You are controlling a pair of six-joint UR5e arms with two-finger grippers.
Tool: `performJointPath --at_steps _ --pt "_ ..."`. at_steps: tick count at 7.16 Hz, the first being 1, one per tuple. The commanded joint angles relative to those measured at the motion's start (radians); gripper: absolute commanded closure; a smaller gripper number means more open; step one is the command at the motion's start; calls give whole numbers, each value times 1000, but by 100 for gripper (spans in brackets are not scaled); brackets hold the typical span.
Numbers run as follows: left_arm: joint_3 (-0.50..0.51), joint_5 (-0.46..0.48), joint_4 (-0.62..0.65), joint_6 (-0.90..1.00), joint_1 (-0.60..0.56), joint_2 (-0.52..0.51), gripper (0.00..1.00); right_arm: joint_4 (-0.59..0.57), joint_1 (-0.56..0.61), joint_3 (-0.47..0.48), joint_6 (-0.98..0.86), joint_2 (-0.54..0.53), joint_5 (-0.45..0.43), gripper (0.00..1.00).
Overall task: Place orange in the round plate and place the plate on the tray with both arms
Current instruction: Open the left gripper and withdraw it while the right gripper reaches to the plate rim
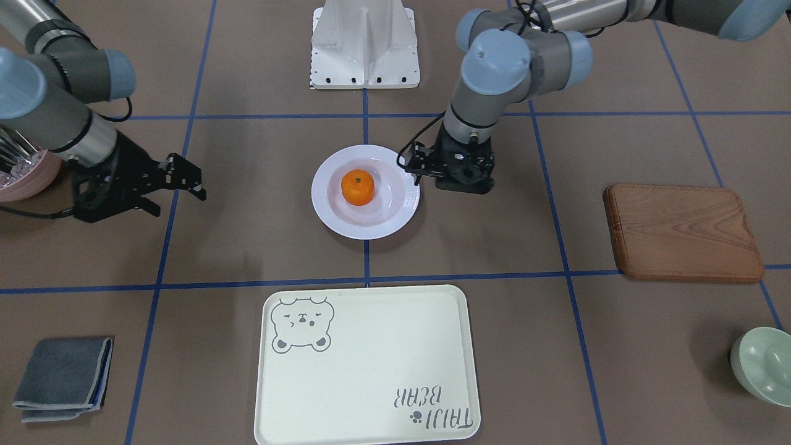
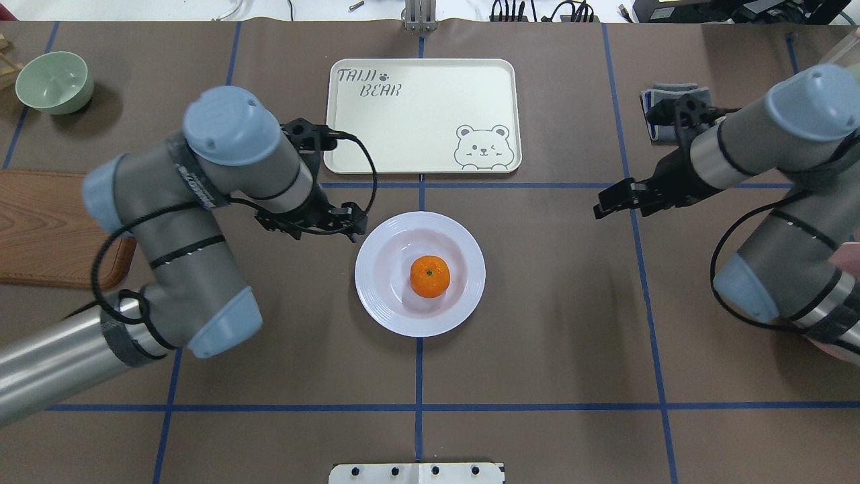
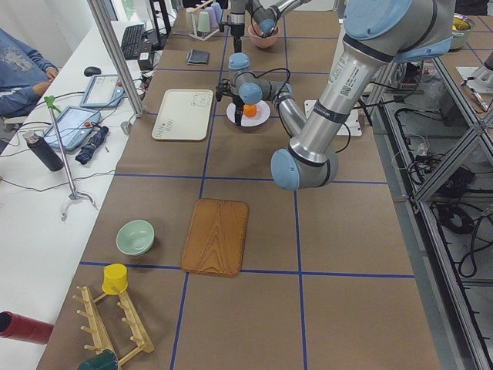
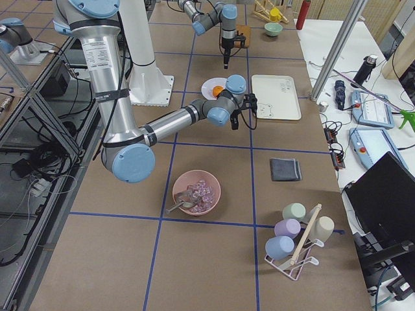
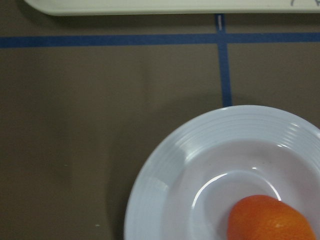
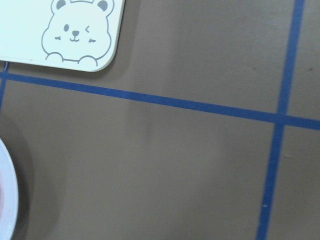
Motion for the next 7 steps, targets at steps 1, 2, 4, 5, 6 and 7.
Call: performJointPath --at_steps 1,2,4,5,6,7 --pt "-49 -123 -4 200 -158 141 2 189 -136 -78 326 98 -84 0" --pt "-54 -138 -9 315 -206 207 2 334 -157 -138 433 118 -111 0" --pt "-52 -138 -10 382 -253 240 2 695 -184 -297 640 120 -158 1" --pt "-54 -138 -9 382 -253 240 2 755 -190 -309 673 120 -175 1" --pt "-54 -138 -9 382 -256 240 2 757 -226 -309 700 126 -224 1" --pt "-52 -138 -9 382 -265 240 2 792 -283 -310 766 123 -354 2"
